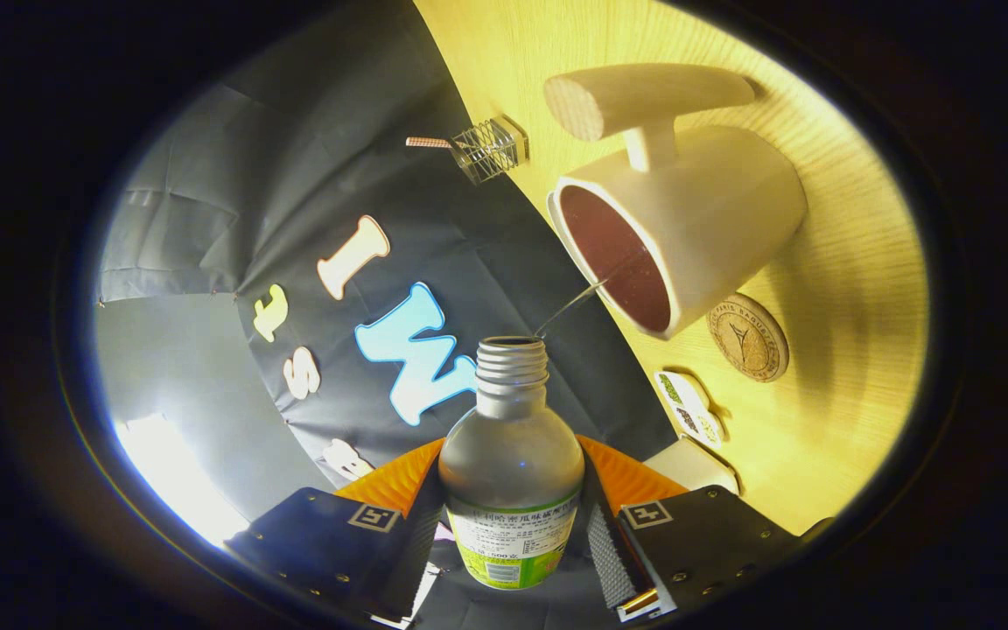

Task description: Take the bottle from table, then pour the juice into the cup, finally place the bottle on the coaster

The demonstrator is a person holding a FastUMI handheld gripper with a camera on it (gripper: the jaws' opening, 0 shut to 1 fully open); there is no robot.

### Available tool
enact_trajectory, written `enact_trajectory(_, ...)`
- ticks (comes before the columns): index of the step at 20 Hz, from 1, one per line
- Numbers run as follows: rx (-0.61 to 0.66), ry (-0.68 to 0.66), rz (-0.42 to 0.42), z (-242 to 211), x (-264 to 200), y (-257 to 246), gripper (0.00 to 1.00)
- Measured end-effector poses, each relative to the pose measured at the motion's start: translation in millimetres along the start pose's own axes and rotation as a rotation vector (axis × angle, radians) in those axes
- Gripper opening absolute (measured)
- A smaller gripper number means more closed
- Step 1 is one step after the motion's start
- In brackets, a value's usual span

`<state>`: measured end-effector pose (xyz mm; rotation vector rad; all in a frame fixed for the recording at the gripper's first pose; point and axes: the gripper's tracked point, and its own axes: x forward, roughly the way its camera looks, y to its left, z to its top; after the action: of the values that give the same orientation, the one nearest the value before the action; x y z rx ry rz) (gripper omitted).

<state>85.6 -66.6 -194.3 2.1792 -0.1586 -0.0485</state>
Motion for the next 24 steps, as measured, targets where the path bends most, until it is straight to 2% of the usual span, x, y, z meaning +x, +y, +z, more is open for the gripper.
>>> enact_trajectory(24, -0.024, -0.001, -0.005, 6, 1, -10, 0.77)
